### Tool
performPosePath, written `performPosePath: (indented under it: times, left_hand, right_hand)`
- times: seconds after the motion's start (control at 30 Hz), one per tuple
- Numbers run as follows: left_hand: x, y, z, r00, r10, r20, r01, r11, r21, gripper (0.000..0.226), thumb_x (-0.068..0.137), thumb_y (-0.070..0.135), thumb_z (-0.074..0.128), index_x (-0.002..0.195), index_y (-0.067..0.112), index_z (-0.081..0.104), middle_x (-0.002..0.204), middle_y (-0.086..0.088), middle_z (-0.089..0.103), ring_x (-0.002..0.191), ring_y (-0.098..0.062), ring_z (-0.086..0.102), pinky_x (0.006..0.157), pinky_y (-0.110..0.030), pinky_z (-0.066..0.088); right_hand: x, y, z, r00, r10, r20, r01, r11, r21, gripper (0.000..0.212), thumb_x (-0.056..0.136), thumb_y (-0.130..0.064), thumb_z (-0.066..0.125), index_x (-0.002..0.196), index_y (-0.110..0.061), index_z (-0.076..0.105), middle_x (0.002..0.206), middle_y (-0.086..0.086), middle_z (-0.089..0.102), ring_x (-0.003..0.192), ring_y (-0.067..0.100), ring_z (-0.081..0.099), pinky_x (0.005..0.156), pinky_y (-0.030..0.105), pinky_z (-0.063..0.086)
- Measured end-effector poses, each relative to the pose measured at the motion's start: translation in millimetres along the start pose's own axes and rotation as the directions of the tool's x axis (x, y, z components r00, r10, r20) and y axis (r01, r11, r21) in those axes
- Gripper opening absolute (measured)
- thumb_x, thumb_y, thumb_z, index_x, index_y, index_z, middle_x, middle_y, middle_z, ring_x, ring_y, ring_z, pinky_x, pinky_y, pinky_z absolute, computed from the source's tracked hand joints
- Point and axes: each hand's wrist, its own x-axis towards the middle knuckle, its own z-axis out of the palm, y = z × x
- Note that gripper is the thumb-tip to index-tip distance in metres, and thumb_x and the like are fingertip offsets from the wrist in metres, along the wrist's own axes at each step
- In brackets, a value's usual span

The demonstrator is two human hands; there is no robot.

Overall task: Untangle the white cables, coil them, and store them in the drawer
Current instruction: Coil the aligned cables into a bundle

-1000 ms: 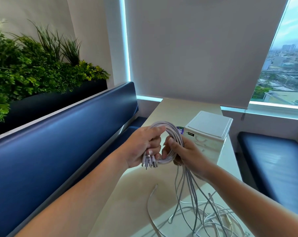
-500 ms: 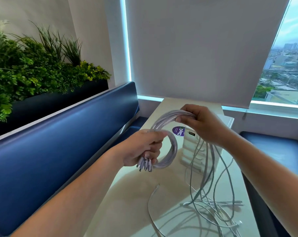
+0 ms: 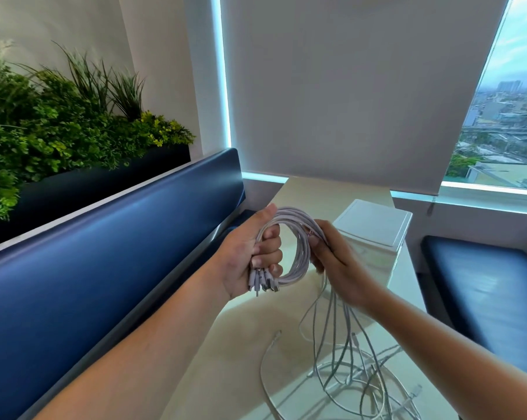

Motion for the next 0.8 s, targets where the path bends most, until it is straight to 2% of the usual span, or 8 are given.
performPosePath:
  times: [0.1, 0.2, 0.27, 0.4, 0.47, 0.57, 0.63, 0.8]
  left_hand:
    - [1, -1, 2, 0.999, 0.043, -0.021, -0.044, 0.998, -0.033, 0.041, 0.081, 0.046, 0.059, 0.060, 0.018, 0.038, 0.043, 0.006, 0.020, 0.033, -0.006, 0.021, 0.040, -0.019, 0.037]
    - [3, 0, 7, 0.996, 0.082, -0.037, -0.084, 0.995, -0.059, 0.041, 0.080, 0.047, 0.059, 0.058, 0.018, 0.039, 0.043, 0.007, 0.020, 0.032, -0.005, 0.021, 0.039, -0.020, 0.037]
    - [5, 0, 10, 0.993, 0.104, -0.058, -0.108, 0.992, -0.067, 0.042, 0.081, 0.048, 0.058, 0.059, 0.019, 0.039, 0.042, 0.007, 0.020, 0.032, -0.005, 0.021, 0.040, -0.020, 0.036]
    - [11, -3, 14, 0.984, 0.138, -0.115, -0.151, 0.983, -0.108, 0.047, 0.095, 0.048, 0.050, 0.061, 0.018, 0.036, 0.042, 0.006, 0.018, 0.032, -0.005, 0.019, 0.037, -0.019, 0.035]
    - [14, -6, 15, 0.980, 0.144, -0.141, -0.165, 0.975, -0.151, 0.049, 0.096, 0.049, 0.048, 0.060, 0.018, 0.034, 0.040, 0.006, 0.018, 0.031, -0.006, 0.019, 0.037, -0.019, 0.033]
    - [18, -12, 16, 0.962, 0.175, -0.211, -0.212, 0.962, -0.169, 0.050, 0.096, 0.049, 0.049, 0.059, 0.019, 0.033, 0.040, 0.005, 0.019, 0.032, -0.007, 0.019, 0.038, -0.021, 0.029]
    - [20, -14, 16, 0.940, 0.208, -0.269, -0.254, 0.956, -0.147, 0.051, 0.093, 0.052, 0.052, 0.058, 0.019, 0.033, 0.042, 0.005, 0.020, 0.033, -0.008, 0.020, 0.040, -0.022, 0.027]
    - [21, -21, 21, 0.916, 0.263, -0.304, -0.310, 0.944, -0.117, 0.048, 0.086, 0.052, 0.055, 0.061, 0.018, 0.031, 0.047, 0.002, 0.020, 0.038, -0.009, 0.023, 0.043, -0.020, 0.040]
  right_hand:
    - [-9, -5, 9, 0.989, 0.147, -0.002, -0.140, 0.948, 0.287, 0.022, 0.093, -0.029, 0.038, 0.100, -0.014, 0.053, 0.064, 0.001, 0.041, 0.056, 0.013, 0.039, 0.053, 0.026, 0.036]
    - [-14, -5, 17, 0.967, 0.254, 0.020, -0.243, 0.895, 0.375, 0.047, 0.093, -0.046, 0.042, 0.107, -0.001, 0.050, 0.070, 0.012, 0.044, 0.054, 0.013, 0.040, 0.052, 0.027, 0.036]
    - [-16, -7, 22, 0.950, 0.311, 0.034, -0.291, 0.838, 0.462, 0.046, 0.090, -0.049, 0.050, 0.107, -0.006, 0.056, 0.075, 0.006, 0.056, 0.051, 0.013, 0.042, 0.051, 0.026, 0.036]
    - [-18, -15, 31, 0.927, 0.345, 0.144, -0.348, 0.655, 0.671, 0.040, 0.083, -0.038, 0.054, 0.110, -0.008, 0.057, 0.090, -0.001, 0.070, 0.046, 0.011, 0.039, 0.048, 0.022, 0.036]
    - [-18, -16, 34, 0.918, 0.371, 0.137, -0.353, 0.611, 0.709, 0.039, 0.084, -0.038, 0.054, 0.109, -0.008, 0.057, 0.089, -0.002, 0.069, 0.045, 0.010, 0.040, 0.049, 0.022, 0.034]
    - [-15, -19, 38, 0.888, 0.451, 0.096, -0.363, 0.556, 0.748, 0.034, 0.086, -0.044, 0.050, 0.096, -0.012, 0.057, 0.083, 0.000, 0.064, 0.047, 0.010, 0.038, 0.050, 0.023, 0.031]
    - [-12, -22, 41, 0.859, 0.508, 0.064, -0.361, 0.512, 0.779, 0.038, 0.088, -0.050, 0.047, 0.089, -0.013, 0.056, 0.078, 0.002, 0.062, 0.047, 0.011, 0.035, 0.048, 0.024, 0.028]
    - [-6, -26, 42, 0.836, 0.546, -0.065, -0.322, 0.582, 0.747, 0.042, 0.093, -0.051, 0.041, 0.081, -0.013, 0.052, 0.060, 0.000, 0.050, 0.041, 0.009, 0.031, 0.040, 0.020, 0.027]
